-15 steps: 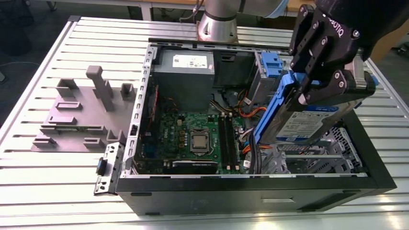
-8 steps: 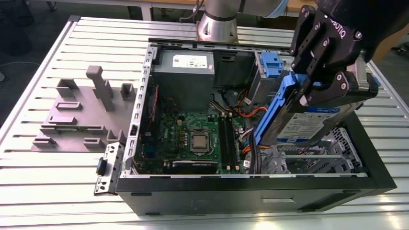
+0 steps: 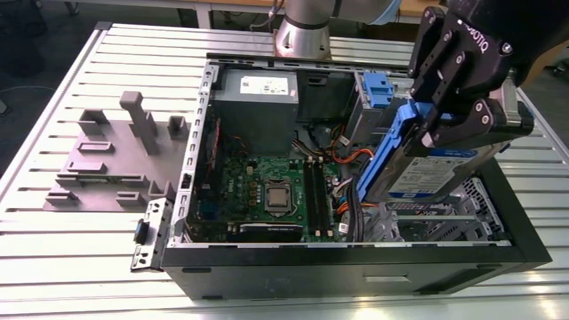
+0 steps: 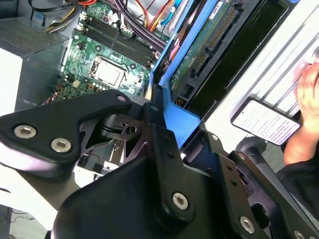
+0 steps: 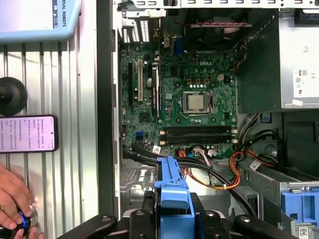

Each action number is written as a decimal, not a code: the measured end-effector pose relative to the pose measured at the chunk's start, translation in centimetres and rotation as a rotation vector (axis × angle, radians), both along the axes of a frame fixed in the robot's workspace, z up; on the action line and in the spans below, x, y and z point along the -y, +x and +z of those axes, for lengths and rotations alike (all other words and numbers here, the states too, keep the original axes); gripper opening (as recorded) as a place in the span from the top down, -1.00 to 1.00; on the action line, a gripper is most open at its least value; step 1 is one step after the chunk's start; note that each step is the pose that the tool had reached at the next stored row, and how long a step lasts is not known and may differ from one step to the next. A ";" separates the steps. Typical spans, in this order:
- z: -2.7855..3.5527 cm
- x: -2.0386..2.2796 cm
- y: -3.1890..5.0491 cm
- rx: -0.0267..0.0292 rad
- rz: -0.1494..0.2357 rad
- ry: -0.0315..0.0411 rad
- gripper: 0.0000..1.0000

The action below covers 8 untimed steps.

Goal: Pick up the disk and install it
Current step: 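Insert the disk into the insertion slot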

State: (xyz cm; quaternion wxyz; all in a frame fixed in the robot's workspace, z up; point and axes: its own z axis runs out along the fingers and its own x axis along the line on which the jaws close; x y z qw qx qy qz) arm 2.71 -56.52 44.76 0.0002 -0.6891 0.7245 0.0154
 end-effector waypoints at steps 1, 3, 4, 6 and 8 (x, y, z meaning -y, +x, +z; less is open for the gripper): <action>0.00 0.00 0.12 0.0000 0.000 0.0000 0.26; 0.00 0.00 0.41 -0.0001 0.000 0.0000 0.26; 0.00 0.00 0.58 -0.0002 0.000 0.0000 0.26; 0.00 0.00 0.90 -0.0004 0.000 0.0001 0.26; 0.00 0.01 1.18 -0.0005 0.000 0.0001 0.26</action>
